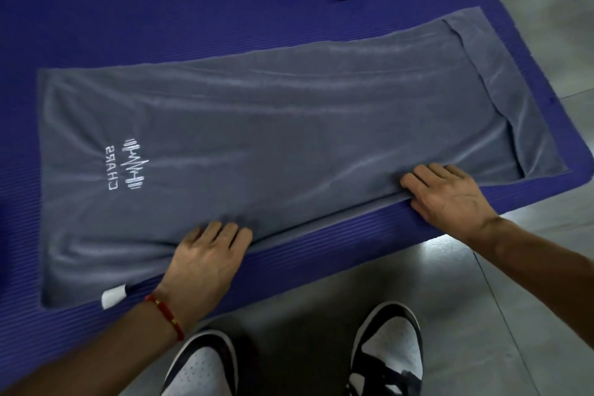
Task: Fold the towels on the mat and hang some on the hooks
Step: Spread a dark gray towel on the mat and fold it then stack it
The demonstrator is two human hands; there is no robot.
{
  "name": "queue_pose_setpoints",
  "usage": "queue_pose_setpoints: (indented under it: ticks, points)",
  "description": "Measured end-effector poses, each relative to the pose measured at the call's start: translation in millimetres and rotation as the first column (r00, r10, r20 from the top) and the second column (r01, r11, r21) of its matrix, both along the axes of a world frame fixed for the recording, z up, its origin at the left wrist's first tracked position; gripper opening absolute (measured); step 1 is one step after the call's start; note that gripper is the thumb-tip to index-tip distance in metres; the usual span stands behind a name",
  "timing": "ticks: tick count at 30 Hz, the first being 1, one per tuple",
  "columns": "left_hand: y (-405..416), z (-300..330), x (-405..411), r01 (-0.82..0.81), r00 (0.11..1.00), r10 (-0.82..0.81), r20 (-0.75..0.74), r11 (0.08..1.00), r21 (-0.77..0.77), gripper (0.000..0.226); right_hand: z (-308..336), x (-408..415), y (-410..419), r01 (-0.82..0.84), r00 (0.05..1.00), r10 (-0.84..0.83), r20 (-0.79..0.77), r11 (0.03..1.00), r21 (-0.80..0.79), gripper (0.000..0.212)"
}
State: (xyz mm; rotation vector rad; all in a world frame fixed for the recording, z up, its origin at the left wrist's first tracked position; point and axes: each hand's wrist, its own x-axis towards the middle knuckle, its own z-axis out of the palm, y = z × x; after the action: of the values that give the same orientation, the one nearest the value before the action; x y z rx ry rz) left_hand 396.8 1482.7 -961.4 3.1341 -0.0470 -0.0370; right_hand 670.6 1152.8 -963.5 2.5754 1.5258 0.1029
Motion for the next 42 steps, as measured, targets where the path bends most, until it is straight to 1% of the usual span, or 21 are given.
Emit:
queue_pose_setpoints:
  ticks: [3,7,10,13,17,19,21,22,24,25,26,28,30,32,33,34,36,37,38,40,42]
  points:
    - [6,-5,-11,-0.031,1.000,0.031,0.003,1.000,-0.001,0.032,-2,-15,10,-0.075,0.997,0.075,-0.004,0.995,0.071,0.012]
    - [23,-14,-37,-0.016,1.000,0.016,0.005,1.000,0.020,0.031,-10,-35,-1,-0.134,0.989,0.136,-0.065,0.990,0.042,0.023]
    - [40,-15,-58,-0.094,0.996,0.094,0.015,0.995,0.034,0.027,-11,-39,-12,-0.125,0.989,0.129,-0.069,0.990,0.062,0.024]
    - [58,-12,-77,-0.189,0.982,0.190,0.000,0.977,0.103,0.025,-8,-43,-15,-0.137,0.987,0.144,-0.073,0.987,0.087,0.026]
    - [78,-5,-101,-0.189,0.977,0.202,-0.071,0.969,0.159,0.031,-8,-47,-18,-0.155,0.980,0.170,-0.101,0.977,0.148,0.035]
    - [79,2,-106,-0.184,0.963,0.211,-0.168,0.970,0.159,0.041,-8,-48,-19,-0.119,0.979,0.143,-0.147,0.980,0.157,0.035]
    - [75,11,-101,-0.222,0.927,0.259,-0.272,0.962,0.159,0.048,-6,-47,-22,-0.047,0.979,0.081,-0.185,0.983,0.179,0.029]
    - [72,17,-95,-0.231,0.916,0.265,-0.302,0.962,0.145,0.046,-5,-46,-24,0.020,0.980,0.020,-0.199,0.980,0.200,0.027]
    - [64,32,-73,-0.166,0.927,0.196,-0.320,0.979,0.119,0.039,-5,-37,-33,0.245,0.955,-0.190,-0.226,0.938,0.246,0.023]
    - [59,38,-56,-0.102,0.947,0.128,-0.293,0.989,0.104,0.036,-4,-28,-41,0.384,0.915,-0.326,-0.238,0.884,0.267,0.021]
    - [53,44,-36,-0.017,0.964,0.037,-0.264,0.997,0.077,0.041,-3,-18,-50,0.523,0.849,-0.464,-0.253,0.805,0.279,0.018]
    - [39,47,14,0.213,0.960,-0.204,-0.195,0.976,0.031,0.051,-5,7,-75,0.763,0.646,-0.698,-0.309,0.584,0.275,0.014]
    - [17,43,71,0.405,0.894,-0.403,-0.196,0.914,-0.030,0.058,-6,33,-102,0.899,0.429,-0.835,-0.345,0.359,0.250,0.028]
    - [-3,30,125,0.477,0.828,-0.486,-0.280,0.873,-0.103,0.065,-7,58,-122,0.964,0.244,-0.898,-0.365,0.183,0.194,0.047]
    - [-12,21,148,0.460,0.807,-0.479,-0.347,0.877,-0.142,0.065,-8,69,-128,0.984,0.148,-0.910,-0.388,0.098,0.147,0.051]
    - [-19,11,170,0.432,0.806,-0.454,-0.379,0.890,-0.147,0.063,-8,79,-132,0.996,0.042,-0.906,-0.421,0.002,0.094,0.053]
    - [-30,-12,205,0.409,0.845,-0.422,-0.330,0.906,-0.110,0.059,-9,97,-133,0.983,-0.149,-0.849,-0.507,-0.183,0.016,0.054]
    - [-34,-21,220,0.377,0.870,-0.388,-0.305,0.921,-0.094,0.058,-10,104,-133,0.971,-0.198,-0.814,-0.546,-0.240,0.006,0.053]
    - [-38,-27,232,0.326,0.902,-0.337,-0.270,0.942,-0.086,0.058,-10,109,-132,0.963,-0.214,-0.790,-0.575,-0.270,0.012,0.049]
    - [-45,-29,254,0.185,0.948,-0.200,-0.249,0.979,-0.085,0.061,-12,114,-136,0.963,-0.176,-0.789,-0.588,-0.263,0.065,0.041]
    - [-45,-34,272,0.072,0.964,-0.085,-0.252,0.996,-0.061,0.062,-15,108,-148,0.955,-0.184,-0.806,-0.563,-0.282,0.091,0.042]
